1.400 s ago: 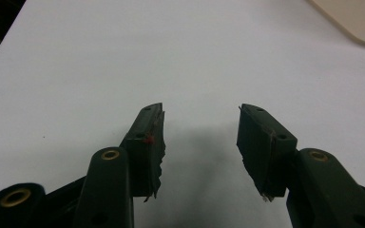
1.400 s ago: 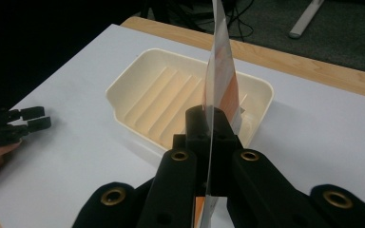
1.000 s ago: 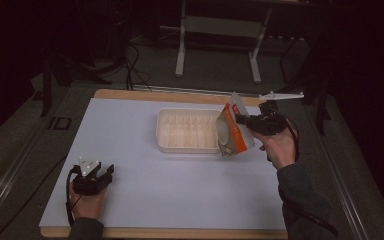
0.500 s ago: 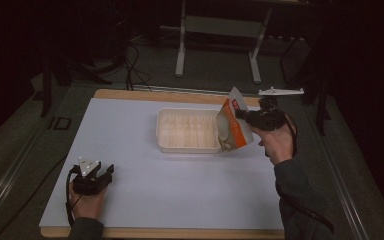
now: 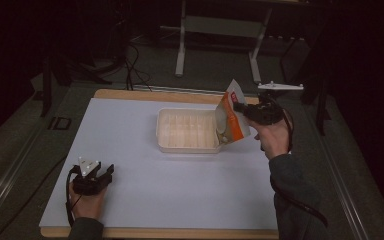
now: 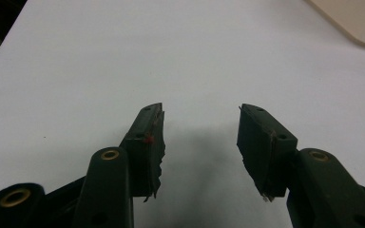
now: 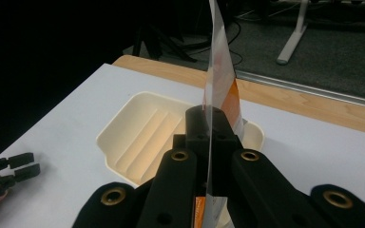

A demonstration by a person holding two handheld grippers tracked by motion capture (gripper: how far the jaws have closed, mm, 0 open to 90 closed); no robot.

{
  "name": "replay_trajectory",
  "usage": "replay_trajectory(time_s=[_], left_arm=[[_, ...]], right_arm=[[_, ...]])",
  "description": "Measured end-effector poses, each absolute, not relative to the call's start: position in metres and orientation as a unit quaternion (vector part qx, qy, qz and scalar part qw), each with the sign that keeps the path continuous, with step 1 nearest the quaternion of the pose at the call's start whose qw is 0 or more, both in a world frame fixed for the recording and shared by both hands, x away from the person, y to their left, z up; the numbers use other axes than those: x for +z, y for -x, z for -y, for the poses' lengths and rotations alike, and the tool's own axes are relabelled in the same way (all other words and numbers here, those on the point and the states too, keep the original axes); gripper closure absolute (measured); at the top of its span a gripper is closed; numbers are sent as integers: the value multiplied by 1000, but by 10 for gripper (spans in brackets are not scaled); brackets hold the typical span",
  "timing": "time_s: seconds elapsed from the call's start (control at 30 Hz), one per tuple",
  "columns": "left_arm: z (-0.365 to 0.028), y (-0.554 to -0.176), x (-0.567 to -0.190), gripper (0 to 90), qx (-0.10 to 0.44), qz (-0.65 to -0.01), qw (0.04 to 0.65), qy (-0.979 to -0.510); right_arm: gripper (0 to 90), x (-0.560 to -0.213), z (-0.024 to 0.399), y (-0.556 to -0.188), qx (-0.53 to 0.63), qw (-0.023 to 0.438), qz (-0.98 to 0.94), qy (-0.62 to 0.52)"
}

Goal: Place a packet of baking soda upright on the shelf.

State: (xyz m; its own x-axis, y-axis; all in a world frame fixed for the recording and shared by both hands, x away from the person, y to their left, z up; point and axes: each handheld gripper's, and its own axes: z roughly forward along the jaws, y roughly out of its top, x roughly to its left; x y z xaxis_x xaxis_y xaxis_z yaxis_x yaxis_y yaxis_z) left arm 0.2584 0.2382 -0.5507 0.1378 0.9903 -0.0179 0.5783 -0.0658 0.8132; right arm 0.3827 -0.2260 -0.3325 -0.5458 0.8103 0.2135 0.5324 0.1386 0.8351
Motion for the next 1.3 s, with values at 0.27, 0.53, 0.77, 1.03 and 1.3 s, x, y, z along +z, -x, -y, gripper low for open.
replay_trajectory(time_s=[0.27,0.53,0.77,1.03,1.3], left_arm=[[-238,-258,-551,514,294,-587,351,-668],[-238,-259,-551,514,294,-587,350,-668],[-238,-259,-551,514,294,-587,351,-668],[-238,-258,-551,514,293,-586,350,-670],[-238,-258,-551,514,293,-586,350,-669]], right_arm=[[900,-333,220,-387,472,154,-742,-451],[900,-339,216,-393,463,167,-745,-451],[900,-345,215,-394,462,174,-743,-452],[900,-356,216,-397,460,175,-740,-457],[900,-368,215,-400,456,168,-736,-472]])
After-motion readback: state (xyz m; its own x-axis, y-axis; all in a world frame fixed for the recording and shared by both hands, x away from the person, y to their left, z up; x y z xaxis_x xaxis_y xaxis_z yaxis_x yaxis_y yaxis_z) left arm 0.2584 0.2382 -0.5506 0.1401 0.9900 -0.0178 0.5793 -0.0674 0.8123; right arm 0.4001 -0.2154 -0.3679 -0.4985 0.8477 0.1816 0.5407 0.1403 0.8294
